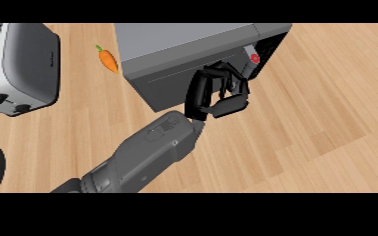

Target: Pick up the milk, place it into the microwave and close the microwave

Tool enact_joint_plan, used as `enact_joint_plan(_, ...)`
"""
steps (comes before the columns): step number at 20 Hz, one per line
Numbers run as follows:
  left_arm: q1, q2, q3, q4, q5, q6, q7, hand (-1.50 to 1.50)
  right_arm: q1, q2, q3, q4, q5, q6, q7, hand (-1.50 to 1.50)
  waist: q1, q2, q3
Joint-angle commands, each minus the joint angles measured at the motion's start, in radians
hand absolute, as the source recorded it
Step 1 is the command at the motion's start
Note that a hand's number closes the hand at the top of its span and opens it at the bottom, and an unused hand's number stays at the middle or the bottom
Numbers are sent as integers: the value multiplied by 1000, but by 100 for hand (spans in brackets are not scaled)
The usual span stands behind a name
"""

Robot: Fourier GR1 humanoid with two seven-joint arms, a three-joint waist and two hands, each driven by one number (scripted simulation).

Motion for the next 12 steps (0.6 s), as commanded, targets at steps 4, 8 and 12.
enact_joint_plan(4, -72, 0, 26, 93, 40, -25, 14, 150, -15, -26, -8, -8, -45, 27, 15, -150, -20, 15, 0)
enact_joint_plan(8, -77, 0, 14, 98, 47, -29, -1, 150, -20, -42, 3, -3, -81, 58, 27, -150, -13, 18, 2)
enact_joint_plan(12, -87, 0, 8, 108, 65, -35, 1, 150, -33, -52, 3, 6, -103, 68, 33, -150, 1, 18, 2)
